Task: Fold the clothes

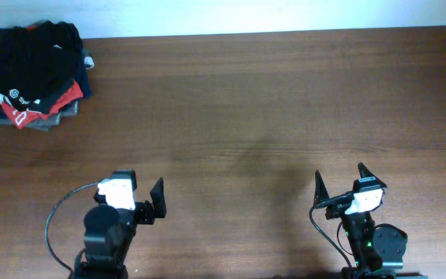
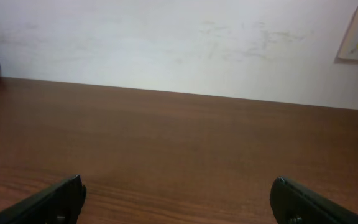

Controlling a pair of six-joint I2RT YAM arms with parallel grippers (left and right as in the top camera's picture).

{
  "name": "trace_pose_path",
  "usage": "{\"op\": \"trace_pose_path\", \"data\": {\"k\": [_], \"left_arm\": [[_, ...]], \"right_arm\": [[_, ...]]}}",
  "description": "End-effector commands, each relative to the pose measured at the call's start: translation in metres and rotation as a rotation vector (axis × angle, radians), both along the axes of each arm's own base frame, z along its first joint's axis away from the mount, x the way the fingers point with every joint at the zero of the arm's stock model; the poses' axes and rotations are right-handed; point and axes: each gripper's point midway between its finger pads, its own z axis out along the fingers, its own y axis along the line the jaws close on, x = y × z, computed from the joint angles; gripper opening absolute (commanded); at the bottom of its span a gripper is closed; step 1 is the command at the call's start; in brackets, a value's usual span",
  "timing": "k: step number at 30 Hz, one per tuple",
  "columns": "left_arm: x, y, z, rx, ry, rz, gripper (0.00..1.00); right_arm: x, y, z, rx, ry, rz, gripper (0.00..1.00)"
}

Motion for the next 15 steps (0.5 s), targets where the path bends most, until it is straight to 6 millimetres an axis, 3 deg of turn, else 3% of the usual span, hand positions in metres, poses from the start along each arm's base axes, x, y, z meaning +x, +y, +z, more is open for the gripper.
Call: {"op": "trace_pose_path", "data": {"k": [1, 15], "left_arm": [[-0.004, 0.002, -0.003, 0.03, -0.067, -0.005, 0.99], [-0.014, 0.001, 0.016, 0.058, -0.249, -0.03, 0.99]], "right_arm": [[-0.001, 0.002, -0.002, 0.0, 0.002, 0.007, 0.99], [-0.001, 0.002, -0.002, 0.0, 0.002, 0.007, 0.99]]}}
